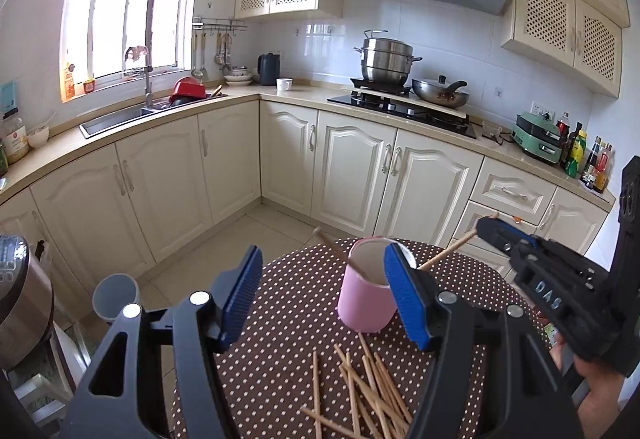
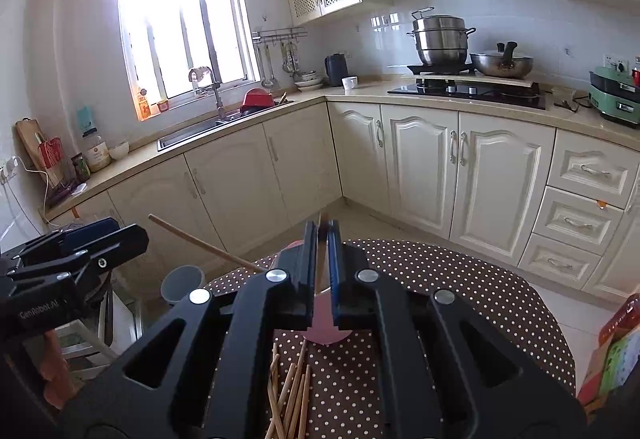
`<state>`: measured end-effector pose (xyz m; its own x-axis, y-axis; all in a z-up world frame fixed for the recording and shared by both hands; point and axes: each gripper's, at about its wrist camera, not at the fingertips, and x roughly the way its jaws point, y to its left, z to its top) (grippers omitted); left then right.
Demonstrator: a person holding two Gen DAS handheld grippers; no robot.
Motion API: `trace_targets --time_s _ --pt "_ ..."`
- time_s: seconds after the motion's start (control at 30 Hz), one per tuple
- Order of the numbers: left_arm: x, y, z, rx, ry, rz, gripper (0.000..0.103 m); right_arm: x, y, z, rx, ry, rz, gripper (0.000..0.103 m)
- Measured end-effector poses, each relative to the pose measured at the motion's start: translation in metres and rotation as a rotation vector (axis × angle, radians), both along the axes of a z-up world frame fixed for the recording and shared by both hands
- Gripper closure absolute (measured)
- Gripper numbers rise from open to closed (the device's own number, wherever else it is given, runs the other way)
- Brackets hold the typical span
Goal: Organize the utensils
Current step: 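Open the left gripper to drop its chopstick into the cup while the right gripper follows, then return both grippers to the pile and grasp one chopstick each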
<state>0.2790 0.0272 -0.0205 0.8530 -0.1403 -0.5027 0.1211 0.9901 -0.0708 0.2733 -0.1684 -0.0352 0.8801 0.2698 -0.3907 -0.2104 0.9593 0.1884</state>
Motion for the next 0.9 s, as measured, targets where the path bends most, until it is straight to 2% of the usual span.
trace_targets --time_s 0.07,0.13,0.17,0.2,0.23,0.27,0.4,0.53,0.9 --pt "-0.008 0.004 0.0 -0.002 -0.001 0.006 0.04 -0.008 -0.002 0.001 -0.001 -0.001 0.0 0.096" --pt "-0.016 0.008 -0.002 -0.006 0.002 0.009 0.04 -0.016 -0.005 0.001 0.005 -0.001 -0.003 0.09" --pt "-0.021 0.011 -0.003 -0.01 0.006 0.008 0.04 -0.019 -0.006 0.001 0.009 -0.001 -0.003 0.081" --pt "-0.024 0.013 -0.004 -0.014 0.011 0.009 0.04 -0.023 -0.006 0.0 0.01 -0.002 -0.003 0.065" --pt "-0.027 0.014 -0.006 -0.017 0.016 0.008 0.04 -0.027 -0.007 -0.001 0.009 -0.003 -0.003 0.055" --pt "-0.03 0.016 -0.007 -0.019 0.019 0.007 0.04 -0.03 -0.007 -0.001 0.007 -0.005 -0.003 0.05" --pt "-0.042 0.018 -0.017 0.001 0.03 0.011 0.04 -0.046 -0.005 -0.011 -0.018 0.005 0.013 0.05" --pt "-0.047 0.023 -0.04 0.006 0.079 0.008 0.04 -0.053 0.0 -0.035 -0.059 0.055 0.021 0.05" --pt "-0.05 0.022 -0.137 0.067 0.322 -0.05 0.04 -0.053 0.02 -0.104 -0.121 0.267 0.086 0.05"
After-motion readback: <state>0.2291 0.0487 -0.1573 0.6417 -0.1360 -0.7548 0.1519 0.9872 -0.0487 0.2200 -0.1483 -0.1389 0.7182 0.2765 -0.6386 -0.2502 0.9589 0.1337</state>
